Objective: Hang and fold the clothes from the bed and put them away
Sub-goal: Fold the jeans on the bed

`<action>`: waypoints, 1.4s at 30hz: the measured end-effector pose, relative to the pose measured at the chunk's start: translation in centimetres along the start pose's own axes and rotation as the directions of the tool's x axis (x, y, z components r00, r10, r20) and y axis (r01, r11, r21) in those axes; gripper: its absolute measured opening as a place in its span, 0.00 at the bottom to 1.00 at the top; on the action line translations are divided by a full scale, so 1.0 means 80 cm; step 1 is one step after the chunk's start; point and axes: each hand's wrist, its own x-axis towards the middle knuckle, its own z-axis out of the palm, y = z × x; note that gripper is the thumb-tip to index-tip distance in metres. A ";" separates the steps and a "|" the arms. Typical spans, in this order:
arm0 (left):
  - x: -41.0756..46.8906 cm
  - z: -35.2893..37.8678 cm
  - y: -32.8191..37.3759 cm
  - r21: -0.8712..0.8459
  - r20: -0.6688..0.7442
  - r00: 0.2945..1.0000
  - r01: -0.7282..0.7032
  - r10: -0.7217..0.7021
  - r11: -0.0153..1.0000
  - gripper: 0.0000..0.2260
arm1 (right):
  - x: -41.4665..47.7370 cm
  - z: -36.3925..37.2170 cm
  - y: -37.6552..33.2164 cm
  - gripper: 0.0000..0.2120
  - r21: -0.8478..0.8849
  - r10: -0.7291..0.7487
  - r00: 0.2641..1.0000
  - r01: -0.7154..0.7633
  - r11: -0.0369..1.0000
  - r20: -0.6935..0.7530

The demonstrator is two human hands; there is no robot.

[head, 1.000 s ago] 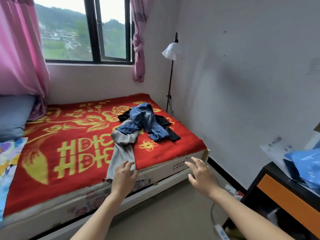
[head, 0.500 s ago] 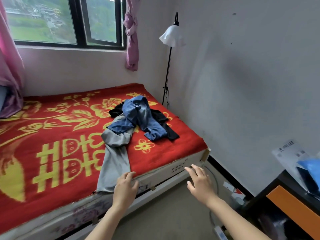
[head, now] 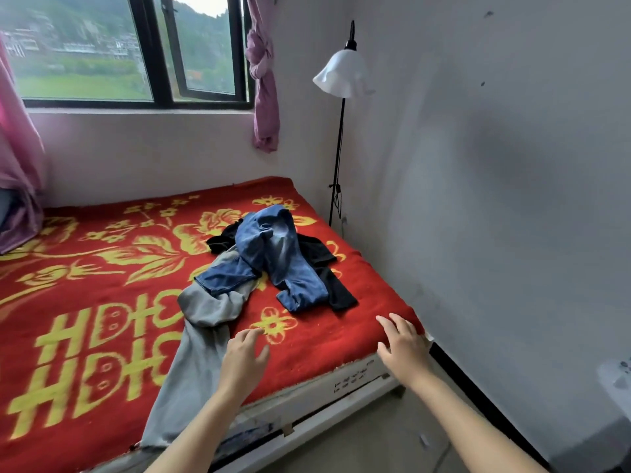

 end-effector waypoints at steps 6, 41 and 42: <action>0.030 -0.002 -0.029 0.038 -0.039 0.984 0.176 -0.174 0.984 0.17 | 0.085 0.029 -0.008 0.25 0.014 -0.129 0.989 0.128 0.992 0.078; 0.405 -0.041 -0.277 0.023 -0.115 0.735 0.674 -0.668 0.738 0.18 | 0.613 0.284 -0.242 0.25 0.247 -0.036 0.822 -0.129 0.960 0.569; 0.407 -0.041 -0.277 0.036 -0.125 0.719 0.692 -0.684 0.721 0.18 | 0.626 0.290 -0.245 0.25 0.255 -0.051 0.817 -0.120 0.959 0.575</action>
